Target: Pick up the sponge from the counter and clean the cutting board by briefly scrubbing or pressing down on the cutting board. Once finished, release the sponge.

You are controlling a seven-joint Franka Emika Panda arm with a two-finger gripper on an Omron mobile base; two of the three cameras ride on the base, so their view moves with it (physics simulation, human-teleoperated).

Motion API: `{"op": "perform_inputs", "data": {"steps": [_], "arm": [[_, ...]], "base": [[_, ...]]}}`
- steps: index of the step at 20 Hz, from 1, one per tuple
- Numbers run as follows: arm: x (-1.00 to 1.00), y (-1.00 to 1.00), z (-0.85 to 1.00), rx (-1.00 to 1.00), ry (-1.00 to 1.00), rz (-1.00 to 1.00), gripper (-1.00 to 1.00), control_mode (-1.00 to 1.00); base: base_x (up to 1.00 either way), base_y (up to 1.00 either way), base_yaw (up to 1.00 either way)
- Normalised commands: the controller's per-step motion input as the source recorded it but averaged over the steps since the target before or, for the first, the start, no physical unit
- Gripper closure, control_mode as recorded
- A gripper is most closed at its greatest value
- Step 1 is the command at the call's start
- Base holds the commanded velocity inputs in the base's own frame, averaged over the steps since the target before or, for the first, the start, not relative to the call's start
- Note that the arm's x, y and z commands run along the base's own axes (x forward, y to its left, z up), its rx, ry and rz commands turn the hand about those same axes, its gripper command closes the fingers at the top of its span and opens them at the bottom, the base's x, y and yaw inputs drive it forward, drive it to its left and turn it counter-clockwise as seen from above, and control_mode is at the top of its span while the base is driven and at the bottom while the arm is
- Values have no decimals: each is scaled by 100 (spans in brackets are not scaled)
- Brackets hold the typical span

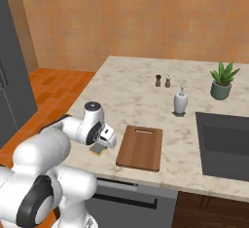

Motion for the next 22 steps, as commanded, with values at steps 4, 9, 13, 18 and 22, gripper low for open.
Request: {"op": "perform_inputs", "data": {"steps": [4,9,13,18,22], "arm": [[20,0,-37,0,3,0,-100,-100],[16,0,-36,1,3,0,-100,-100],[20,0,-34,0,3,0,-100,-100],[5,-1,-30,1,1,1,100,-100],[-17,-9,0,2,0,0,100,-100]], "base": [[0,0,0],[0,0,0],[0,0,0],[0,0,0],[0,0,0]]}}
